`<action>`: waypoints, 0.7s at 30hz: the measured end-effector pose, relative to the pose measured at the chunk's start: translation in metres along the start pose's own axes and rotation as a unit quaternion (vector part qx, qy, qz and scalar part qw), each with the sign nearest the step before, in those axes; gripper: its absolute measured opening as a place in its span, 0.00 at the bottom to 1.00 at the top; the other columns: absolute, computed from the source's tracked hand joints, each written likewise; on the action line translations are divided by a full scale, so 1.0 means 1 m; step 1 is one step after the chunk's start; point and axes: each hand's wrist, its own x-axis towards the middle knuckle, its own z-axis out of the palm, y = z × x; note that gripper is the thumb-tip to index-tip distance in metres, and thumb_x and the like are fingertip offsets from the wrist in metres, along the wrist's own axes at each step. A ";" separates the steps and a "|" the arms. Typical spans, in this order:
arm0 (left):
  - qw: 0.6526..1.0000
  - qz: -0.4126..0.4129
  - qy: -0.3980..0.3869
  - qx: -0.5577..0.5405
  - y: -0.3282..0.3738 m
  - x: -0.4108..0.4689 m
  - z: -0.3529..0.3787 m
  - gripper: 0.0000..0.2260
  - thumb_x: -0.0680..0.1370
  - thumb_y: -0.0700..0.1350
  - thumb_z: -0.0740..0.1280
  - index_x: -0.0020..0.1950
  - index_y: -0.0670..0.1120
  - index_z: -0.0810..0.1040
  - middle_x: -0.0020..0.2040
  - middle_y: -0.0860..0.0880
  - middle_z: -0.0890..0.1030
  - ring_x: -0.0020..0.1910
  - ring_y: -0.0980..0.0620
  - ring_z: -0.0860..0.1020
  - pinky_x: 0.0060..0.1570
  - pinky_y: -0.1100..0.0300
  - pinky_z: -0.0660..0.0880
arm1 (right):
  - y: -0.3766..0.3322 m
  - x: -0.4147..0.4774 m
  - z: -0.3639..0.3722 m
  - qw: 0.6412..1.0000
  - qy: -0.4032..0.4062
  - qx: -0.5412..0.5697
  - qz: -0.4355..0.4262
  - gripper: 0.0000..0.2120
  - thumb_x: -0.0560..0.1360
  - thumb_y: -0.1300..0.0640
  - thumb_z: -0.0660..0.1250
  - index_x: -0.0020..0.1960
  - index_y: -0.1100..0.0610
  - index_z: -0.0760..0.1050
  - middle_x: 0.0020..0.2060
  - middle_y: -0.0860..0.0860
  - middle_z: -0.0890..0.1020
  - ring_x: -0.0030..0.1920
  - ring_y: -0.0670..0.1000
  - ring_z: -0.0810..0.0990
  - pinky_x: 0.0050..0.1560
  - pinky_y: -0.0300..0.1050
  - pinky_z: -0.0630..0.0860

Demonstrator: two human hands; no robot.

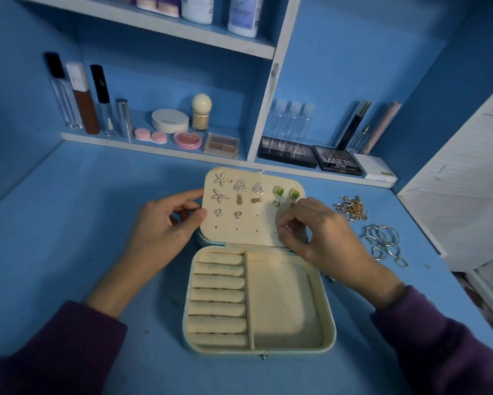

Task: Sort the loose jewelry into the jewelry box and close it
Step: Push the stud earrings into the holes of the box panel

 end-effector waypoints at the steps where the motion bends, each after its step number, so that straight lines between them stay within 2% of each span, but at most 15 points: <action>1: 1.000 0.001 0.000 -0.001 0.000 0.000 0.000 0.18 0.75 0.36 0.69 0.55 0.59 0.76 0.42 0.64 0.81 0.39 0.58 0.76 0.38 0.75 0.69 | 0.000 0.000 0.000 1.000 -0.002 0.006 -0.001 0.05 0.71 0.55 0.64 0.41 0.55 0.77 0.34 0.46 0.75 0.37 0.46 0.72 0.34 0.52 0.75; 4: 1.000 0.004 0.000 0.000 0.002 0.000 0.000 0.19 0.75 0.37 0.69 0.54 0.62 0.75 0.42 0.64 0.81 0.39 0.60 0.75 0.37 0.75 0.68 | 0.001 0.000 -0.002 1.000 -0.007 0.014 0.000 0.02 0.71 0.58 0.67 0.41 0.56 0.78 0.33 0.46 0.74 0.36 0.46 0.71 0.33 0.48 0.74; 6: 1.000 0.006 -0.002 0.000 0.002 0.000 0.000 0.20 0.75 0.37 0.69 0.52 0.63 0.75 0.42 0.64 0.81 0.40 0.58 0.76 0.38 0.75 0.68 | 0.002 0.001 -0.003 1.000 -0.010 0.019 -0.004 0.01 0.71 0.60 0.67 0.41 0.56 0.78 0.33 0.46 0.74 0.36 0.47 0.71 0.33 0.47 0.73; 8: 1.000 0.005 -0.002 -0.001 0.001 0.000 0.000 0.19 0.75 0.37 0.69 0.54 0.62 0.76 0.42 0.64 0.81 0.40 0.56 0.76 0.38 0.75 0.69 | 0.003 0.000 -0.004 1.000 -0.013 0.021 -0.009 0.02 0.71 0.60 0.67 0.41 0.56 0.78 0.33 0.46 0.74 0.36 0.47 0.71 0.34 0.45 0.72; 11: 1.000 0.002 -0.001 0.000 -0.002 0.000 0.000 0.17 0.75 0.37 0.69 0.57 0.58 0.78 0.41 0.64 0.82 0.39 0.59 0.76 0.37 0.74 0.69 | 0.004 0.000 -0.004 1.000 -0.012 0.026 -0.007 0.02 0.70 0.61 0.68 0.41 0.56 0.78 0.33 0.46 0.75 0.36 0.45 0.71 0.37 0.39 0.71; 14: 1.000 0.006 -0.003 0.001 -0.001 0.001 -0.001 0.19 0.75 0.37 0.69 0.53 0.63 0.75 0.38 0.67 0.81 0.38 0.61 0.75 0.37 0.73 0.69 | 0.005 -0.001 -0.004 0.999 -0.011 0.041 0.004 0.02 0.70 0.60 0.68 0.43 0.56 0.79 0.34 0.45 0.75 0.37 0.41 0.70 0.39 0.33 0.69; 17: 1.000 0.007 -0.006 0.007 0.000 0.000 -0.001 0.20 0.75 0.37 0.69 0.52 0.64 0.75 0.37 0.68 0.81 0.38 0.62 0.75 0.37 0.73 0.69 | 0.005 -0.001 -0.003 0.999 -0.012 0.033 -0.003 0.02 0.71 0.61 0.67 0.42 0.57 0.79 0.34 0.47 0.75 0.37 0.43 0.69 0.38 0.35 0.69; 21: 1.000 0.010 -0.005 0.006 0.000 0.001 0.000 0.20 0.75 0.37 0.69 0.53 0.63 0.75 0.39 0.66 0.81 0.40 0.57 0.76 0.37 0.73 0.69 | 0.004 0.000 -0.004 1.000 -0.022 0.012 -0.011 0.02 0.71 0.60 0.66 0.41 0.57 0.78 0.34 0.47 0.74 0.37 0.45 0.70 0.35 0.43 0.72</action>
